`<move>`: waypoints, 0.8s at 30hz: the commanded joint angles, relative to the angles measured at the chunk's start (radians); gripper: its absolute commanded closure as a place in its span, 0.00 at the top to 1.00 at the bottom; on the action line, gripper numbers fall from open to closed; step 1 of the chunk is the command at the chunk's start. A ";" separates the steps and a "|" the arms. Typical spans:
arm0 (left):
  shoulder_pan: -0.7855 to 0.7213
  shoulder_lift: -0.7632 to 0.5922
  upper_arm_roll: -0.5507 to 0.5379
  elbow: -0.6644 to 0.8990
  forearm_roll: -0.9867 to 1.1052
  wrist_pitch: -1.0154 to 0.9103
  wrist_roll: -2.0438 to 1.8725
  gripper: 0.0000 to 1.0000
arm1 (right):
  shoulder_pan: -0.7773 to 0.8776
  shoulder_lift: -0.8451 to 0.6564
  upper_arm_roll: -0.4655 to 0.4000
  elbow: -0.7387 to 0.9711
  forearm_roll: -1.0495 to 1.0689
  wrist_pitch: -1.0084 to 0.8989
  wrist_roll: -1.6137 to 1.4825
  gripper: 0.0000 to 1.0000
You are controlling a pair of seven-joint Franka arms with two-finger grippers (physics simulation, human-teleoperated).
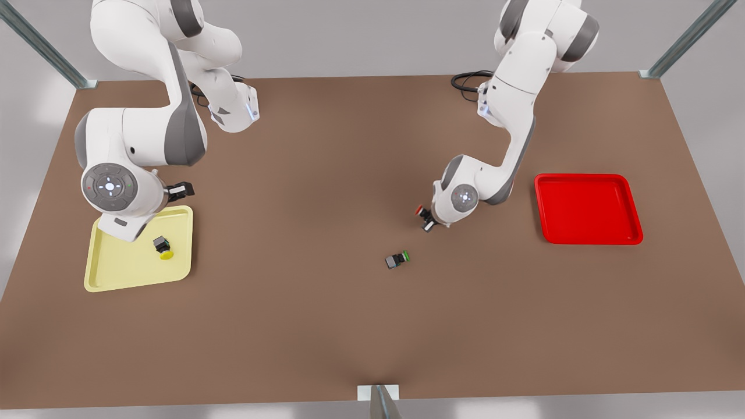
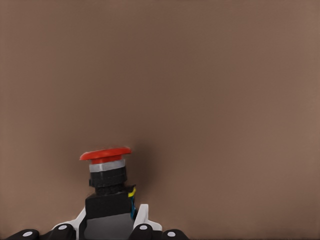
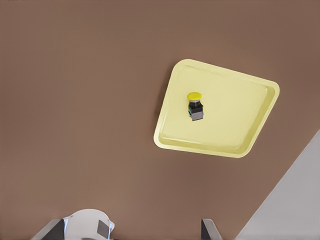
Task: Place the switches on the corresponding trays according to their colors
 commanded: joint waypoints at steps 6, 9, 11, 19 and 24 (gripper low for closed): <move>0.067 -0.101 0.000 -0.046 0.019 -0.032 0.000 0.46 | -0.009 0.023 -0.002 0.006 0.003 0.009 0.005 1.00; 0.144 -0.153 0.000 -0.086 0.021 -0.039 0.022 0.46 | -0.009 0.038 -0.002 0.012 0.002 0.016 0.003 1.00; 0.213 -0.194 0.000 -0.117 0.021 -0.050 0.048 0.46 | -0.003 0.051 -0.002 0.012 0.003 0.026 0.005 1.00; 0.506 -0.289 0.000 -0.218 0.073 -0.085 0.187 0.46 | 0.002 0.049 -0.002 0.015 0.003 0.040 0.003 1.00; 0.727 -0.306 -0.002 -0.221 0.171 -0.136 0.282 0.46 | 0.000 0.054 0.000 0.022 0.008 0.063 0.005 1.00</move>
